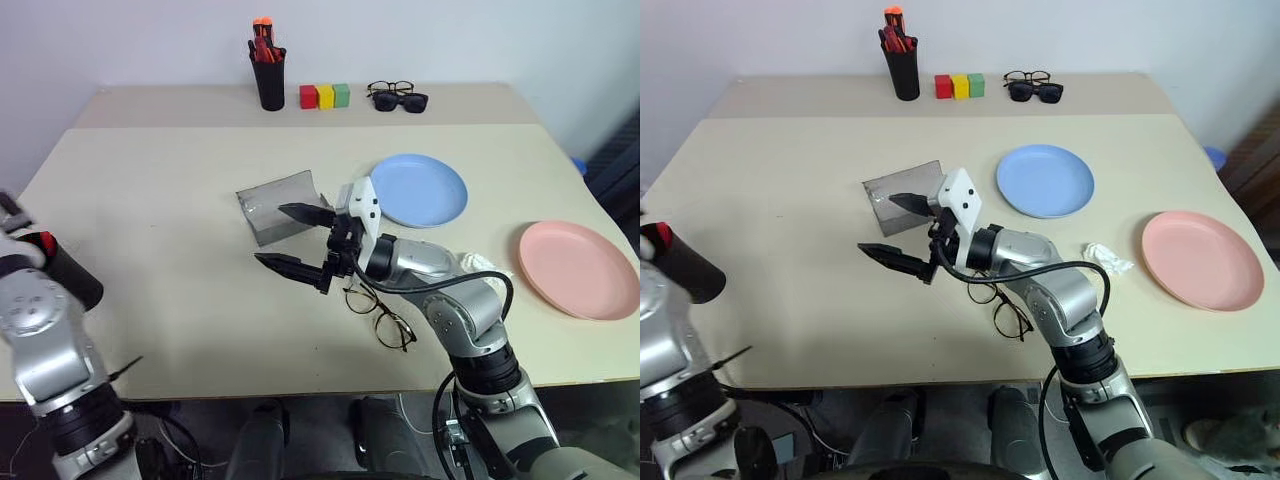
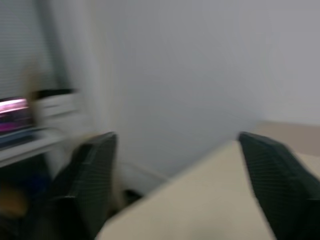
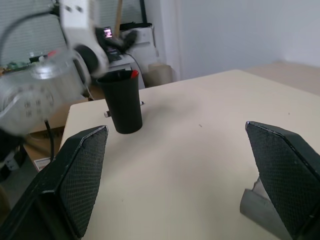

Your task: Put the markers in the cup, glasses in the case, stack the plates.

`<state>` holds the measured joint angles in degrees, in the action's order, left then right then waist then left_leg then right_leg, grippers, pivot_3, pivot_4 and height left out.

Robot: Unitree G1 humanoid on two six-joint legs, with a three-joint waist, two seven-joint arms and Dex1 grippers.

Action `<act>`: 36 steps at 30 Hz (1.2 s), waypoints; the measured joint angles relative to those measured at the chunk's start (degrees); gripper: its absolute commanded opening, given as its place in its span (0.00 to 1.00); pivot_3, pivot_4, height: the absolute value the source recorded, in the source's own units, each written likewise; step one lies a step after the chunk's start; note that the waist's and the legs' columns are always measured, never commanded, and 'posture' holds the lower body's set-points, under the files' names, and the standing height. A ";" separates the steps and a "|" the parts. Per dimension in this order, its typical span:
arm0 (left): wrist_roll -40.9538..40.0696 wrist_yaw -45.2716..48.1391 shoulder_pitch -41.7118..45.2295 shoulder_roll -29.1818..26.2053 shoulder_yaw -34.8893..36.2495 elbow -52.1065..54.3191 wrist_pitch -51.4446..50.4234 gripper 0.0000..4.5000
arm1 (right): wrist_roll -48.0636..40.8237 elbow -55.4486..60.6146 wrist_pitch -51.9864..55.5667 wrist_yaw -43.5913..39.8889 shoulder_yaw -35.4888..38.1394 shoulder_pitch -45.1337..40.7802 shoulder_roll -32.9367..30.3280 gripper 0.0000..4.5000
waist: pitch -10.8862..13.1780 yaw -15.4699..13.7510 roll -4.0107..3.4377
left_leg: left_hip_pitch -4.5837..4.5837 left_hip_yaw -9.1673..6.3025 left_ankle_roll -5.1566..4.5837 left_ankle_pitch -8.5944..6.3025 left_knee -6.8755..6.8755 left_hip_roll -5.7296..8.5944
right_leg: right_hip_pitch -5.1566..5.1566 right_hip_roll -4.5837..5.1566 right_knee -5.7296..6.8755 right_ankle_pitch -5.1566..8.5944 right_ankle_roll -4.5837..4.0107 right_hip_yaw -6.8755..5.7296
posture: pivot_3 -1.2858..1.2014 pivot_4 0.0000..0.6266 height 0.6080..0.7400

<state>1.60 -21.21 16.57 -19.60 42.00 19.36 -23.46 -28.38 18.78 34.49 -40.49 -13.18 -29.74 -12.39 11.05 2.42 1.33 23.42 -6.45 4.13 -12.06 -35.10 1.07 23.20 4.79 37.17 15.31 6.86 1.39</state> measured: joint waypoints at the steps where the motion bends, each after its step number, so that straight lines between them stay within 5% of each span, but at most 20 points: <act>1: -0.04 -0.69 0.01 -0.37 1.62 0.10 -1.52 0.99 | 0.00 0.11 0.05 0.02 0.00 0.01 -0.02 1.00 | 0.00 -0.01 0.00 | 0.00 0.00 0.00 0.00 0.00 0.00 | 0.00 0.00 0.01 0.00 0.00 0.00 | 0.52 0.24 1.00; 10: -7.56 4.90 -2.27 -4.05 11.31 -2.75 -23.58 0.99 | -0.11 0.68 0.35 -0.03 -0.03 0.02 -0.12 1.00 | -0.01 0.17 -0.03 | -0.06 0.00 0.00 0.00 0.04 -0.01 | 0.00 -0.01 0.02 0.01 -0.01 0.00 | 0.52 0.24 1.00; 16: -11.14 11.91 -7.58 -7.88 13.25 -7.61 -32.22 0.99 | -0.18 0.81 1.14 0.10 -0.05 0.08 -0.10 1.00 | -0.33 -0.14 -0.69 | -0.10 0.04 0.00 0.00 0.06 0.07 | -0.08 0.10 -0.01 0.01 -0.01 0.01 | 0.52 0.24 1.00; 21: -12.30 13.50 -8.58 -6.28 12.73 -12.52 -32.23 0.99 | -0.53 1.17 1.42 0.42 -0.06 0.08 0.02 1.00 | -0.36 -0.03 0.55 | -0.02 -0.08 0.02 -0.01 0.08 -0.04 | 0.01 0.00 -0.05 0.01 -0.05 -0.05 | 0.52 0.24 1.00; 36: -13.01 14.22 -7.72 -7.63 10.49 -14.24 -27.16 0.99 | -1.28 1.26 1.76 1.10 -0.08 0.40 0.10 1.00 | -0.34 -0.04 0.52 | -0.02 -0.03 0.02 -0.01 0.11 -0.04 | 0.03 0.04 -0.07 0.00 -0.09 -0.04 | 0.52 0.24 1.00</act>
<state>-11.42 -6.99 8.85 -27.23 52.49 5.12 -50.62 -29.66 20.04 36.25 -39.39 -13.26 -29.34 -12.30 10.70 2.37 1.85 23.40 -6.48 4.15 -12.07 -34.99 1.03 23.24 4.83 37.10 15.31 6.76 1.35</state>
